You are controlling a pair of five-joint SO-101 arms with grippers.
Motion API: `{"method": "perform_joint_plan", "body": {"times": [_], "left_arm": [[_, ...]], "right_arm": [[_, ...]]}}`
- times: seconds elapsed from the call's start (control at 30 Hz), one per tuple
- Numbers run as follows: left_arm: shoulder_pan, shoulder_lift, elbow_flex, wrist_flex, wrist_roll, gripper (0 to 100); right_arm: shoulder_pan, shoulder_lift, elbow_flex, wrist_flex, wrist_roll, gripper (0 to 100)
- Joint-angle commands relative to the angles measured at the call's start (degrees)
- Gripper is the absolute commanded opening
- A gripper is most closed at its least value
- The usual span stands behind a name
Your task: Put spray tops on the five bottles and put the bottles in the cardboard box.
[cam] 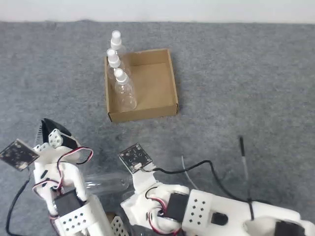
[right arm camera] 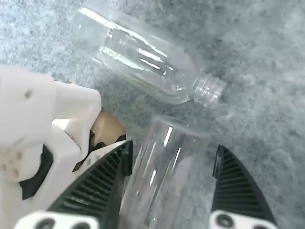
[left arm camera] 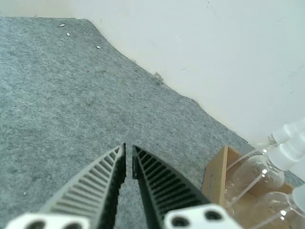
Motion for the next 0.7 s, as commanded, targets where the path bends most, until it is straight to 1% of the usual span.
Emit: {"method": "perform_joint_plan", "body": {"times": [0.0,0.17,0.27,0.33,0.47,0.5,0.57,0.67], "left_arm": [[-0.18,-1.14,-0.48,-1.49,-0.26,3],[-0.18,-1.14,-0.48,-1.49,-0.26,3],[-0.18,-1.14,-0.48,-1.49,-0.26,3],[-0.18,-1.14,-0.48,-1.49,-0.26,3],[-0.26,-1.05,-0.48,-1.49,-0.26,3],[-0.26,-1.05,-0.48,-1.49,-0.26,3],[-0.26,-1.05,-0.48,-1.49,-0.26,3],[-0.26,-1.05,-0.48,-1.49,-0.26,3]], "right_arm": [[-0.48,5.85,-1.23,-3.12,1.23,21.0],[-0.22,13.93,-4.40,-3.03,1.23,21.0],[1.45,16.92,-5.45,-2.95,1.23,20.6],[3.03,17.54,-6.24,-2.95,1.32,16.1],[6.02,17.54,-7.03,-2.95,4.92,0.9],[6.81,17.54,-7.21,-2.95,5.10,0.3],[8.40,17.45,-7.38,-2.86,5.27,2.4],[10.86,16.22,-7.65,-1.89,5.36,1.7]]}}
